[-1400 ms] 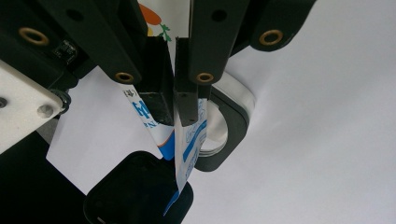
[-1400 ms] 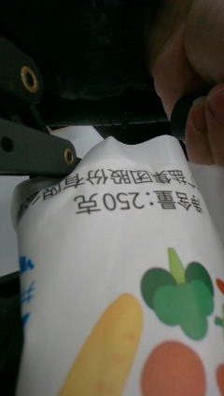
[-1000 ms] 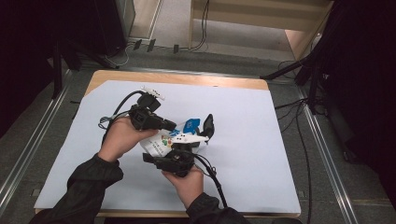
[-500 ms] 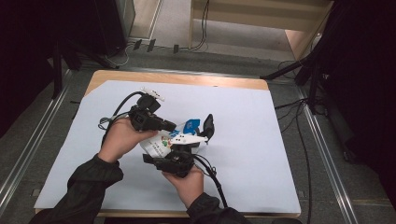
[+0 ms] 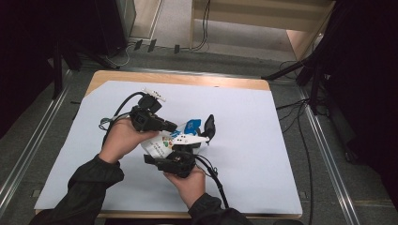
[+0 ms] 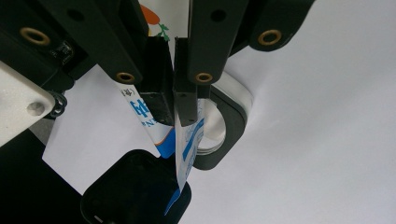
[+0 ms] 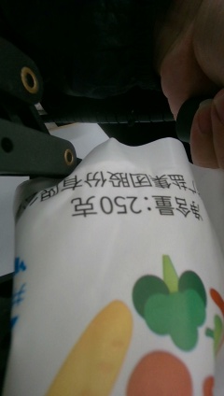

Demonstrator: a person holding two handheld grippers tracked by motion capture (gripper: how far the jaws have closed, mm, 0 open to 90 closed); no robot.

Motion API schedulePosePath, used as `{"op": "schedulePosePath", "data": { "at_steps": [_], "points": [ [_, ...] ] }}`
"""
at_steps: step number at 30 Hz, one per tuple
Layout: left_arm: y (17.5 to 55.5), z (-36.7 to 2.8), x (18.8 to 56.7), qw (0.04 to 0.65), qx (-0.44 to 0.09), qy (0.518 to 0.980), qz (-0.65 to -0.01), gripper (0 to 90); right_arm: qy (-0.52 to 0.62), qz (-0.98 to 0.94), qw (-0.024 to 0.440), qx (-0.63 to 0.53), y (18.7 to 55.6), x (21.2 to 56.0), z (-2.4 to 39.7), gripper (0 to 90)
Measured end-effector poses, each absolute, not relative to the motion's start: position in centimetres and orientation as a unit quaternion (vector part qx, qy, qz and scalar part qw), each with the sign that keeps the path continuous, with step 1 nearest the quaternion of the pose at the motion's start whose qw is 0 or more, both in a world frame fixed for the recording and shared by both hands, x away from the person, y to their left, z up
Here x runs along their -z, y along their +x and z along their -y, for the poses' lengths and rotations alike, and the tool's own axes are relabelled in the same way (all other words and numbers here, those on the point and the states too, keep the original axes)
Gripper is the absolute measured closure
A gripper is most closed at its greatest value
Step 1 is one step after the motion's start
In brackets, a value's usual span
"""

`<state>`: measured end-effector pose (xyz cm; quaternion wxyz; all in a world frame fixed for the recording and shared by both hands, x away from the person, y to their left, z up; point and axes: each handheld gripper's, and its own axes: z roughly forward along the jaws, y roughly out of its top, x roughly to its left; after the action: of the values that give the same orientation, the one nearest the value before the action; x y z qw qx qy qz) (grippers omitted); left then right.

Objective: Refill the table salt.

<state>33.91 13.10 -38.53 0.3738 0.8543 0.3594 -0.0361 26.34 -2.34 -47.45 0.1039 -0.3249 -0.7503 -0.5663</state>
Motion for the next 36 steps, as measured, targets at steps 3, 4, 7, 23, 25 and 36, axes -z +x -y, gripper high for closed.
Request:
{"op": "schedulePosePath", "data": {
  "at_steps": [3, 4, 7, 23, 25, 36],
  "points": [
    [33.92, -13.11, 38.52, 0.374, 0.037, 0.854, -0.360, 88.3, -0.325, 0.750, 0.105, 0.566, 26.38, 47.43, 2.35, 70.3],
    [33.92, -13.11, 38.51, 0.373, 0.037, 0.854, -0.360, 88.2, -0.326, 0.750, 0.105, 0.566, 26.39, 47.42, 2.34, 70.3],
    [33.90, -13.11, 38.45, 0.371, 0.037, 0.855, -0.360, 88.2, -0.327, 0.749, 0.109, 0.565, 26.42, 47.39, 2.32, 70.3],
    [33.88, -13.08, 38.44, 0.372, 0.030, 0.852, -0.369, 89.0, -0.326, 0.752, 0.107, 0.563, 26.46, 47.24, 2.12, 69.4],
    [33.86, -13.07, 38.43, 0.372, 0.029, 0.851, -0.369, 88.9, -0.326, 0.752, 0.106, 0.563, 26.46, 47.23, 2.10, 69.2],
    [33.76, -13.07, 38.43, 0.372, 0.026, 0.852, -0.367, 88.9, -0.324, 0.755, 0.102, 0.561, 26.47, 47.22, 2.05, 69.6]
  ]
}}
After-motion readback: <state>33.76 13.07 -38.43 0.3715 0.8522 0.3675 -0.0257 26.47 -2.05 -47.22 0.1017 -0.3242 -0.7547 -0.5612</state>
